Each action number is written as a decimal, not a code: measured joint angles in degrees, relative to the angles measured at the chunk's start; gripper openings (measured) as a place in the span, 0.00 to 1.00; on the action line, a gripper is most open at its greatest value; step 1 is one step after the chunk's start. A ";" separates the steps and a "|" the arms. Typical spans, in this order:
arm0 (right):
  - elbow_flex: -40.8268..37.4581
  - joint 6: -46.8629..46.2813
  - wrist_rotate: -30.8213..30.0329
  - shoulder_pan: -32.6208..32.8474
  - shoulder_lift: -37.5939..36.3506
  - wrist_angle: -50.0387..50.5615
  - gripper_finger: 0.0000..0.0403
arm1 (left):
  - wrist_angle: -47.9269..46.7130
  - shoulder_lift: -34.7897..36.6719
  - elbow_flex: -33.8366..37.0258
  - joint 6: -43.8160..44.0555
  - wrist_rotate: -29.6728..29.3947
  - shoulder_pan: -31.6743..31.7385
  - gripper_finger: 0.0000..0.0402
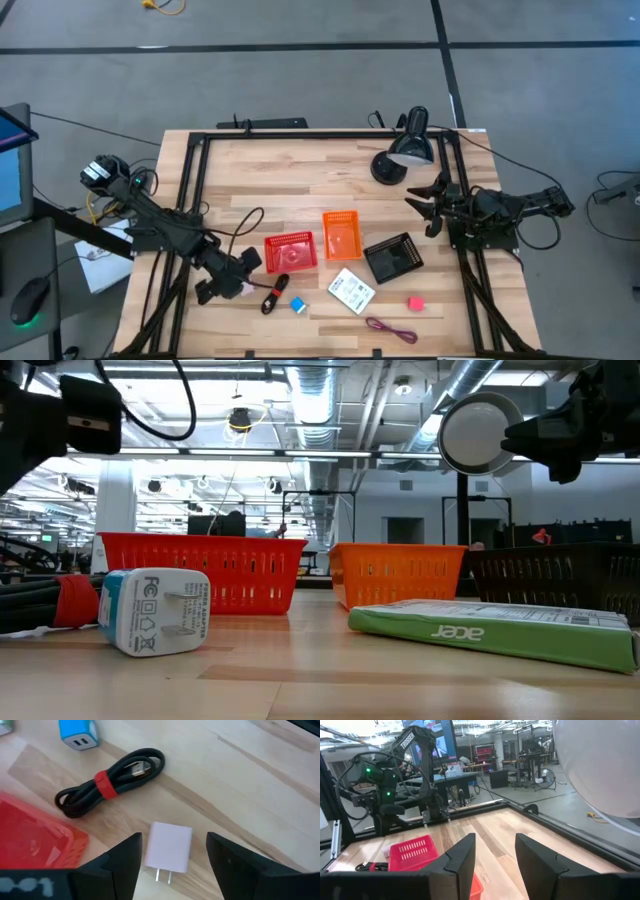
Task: Pick and place items into bin
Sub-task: Put the white charger adapter into the red bin
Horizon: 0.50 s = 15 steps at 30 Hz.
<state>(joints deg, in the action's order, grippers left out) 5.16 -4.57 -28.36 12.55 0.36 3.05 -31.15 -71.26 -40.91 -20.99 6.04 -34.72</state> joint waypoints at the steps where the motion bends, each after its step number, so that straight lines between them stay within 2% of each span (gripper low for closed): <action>1: -0.01 0.01 -0.01 0.00 0.00 0.01 0.33 | -0.26 0.00 0.00 0.02 -0.02 -0.11 0.55; 4: -0.01 0.01 -0.02 -0.01 0.00 0.02 0.33 | -0.31 -0.15 0.00 0.39 -0.23 -0.23 0.63; 10: -0.01 0.00 -0.01 0.00 -0.01 0.00 0.33 | -0.50 -3.53 -0.02 -1.64 -1.40 -0.26 0.86; 15: 0.01 0.01 -0.01 0.01 0.00 0.01 0.33 | -0.46 -10.70 -0.02 -1.82 -1.42 -0.26 0.94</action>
<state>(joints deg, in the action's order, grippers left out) 5.17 -4.56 -28.37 12.56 0.36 3.06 -31.61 -81.96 -40.93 -22.81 4.62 -34.98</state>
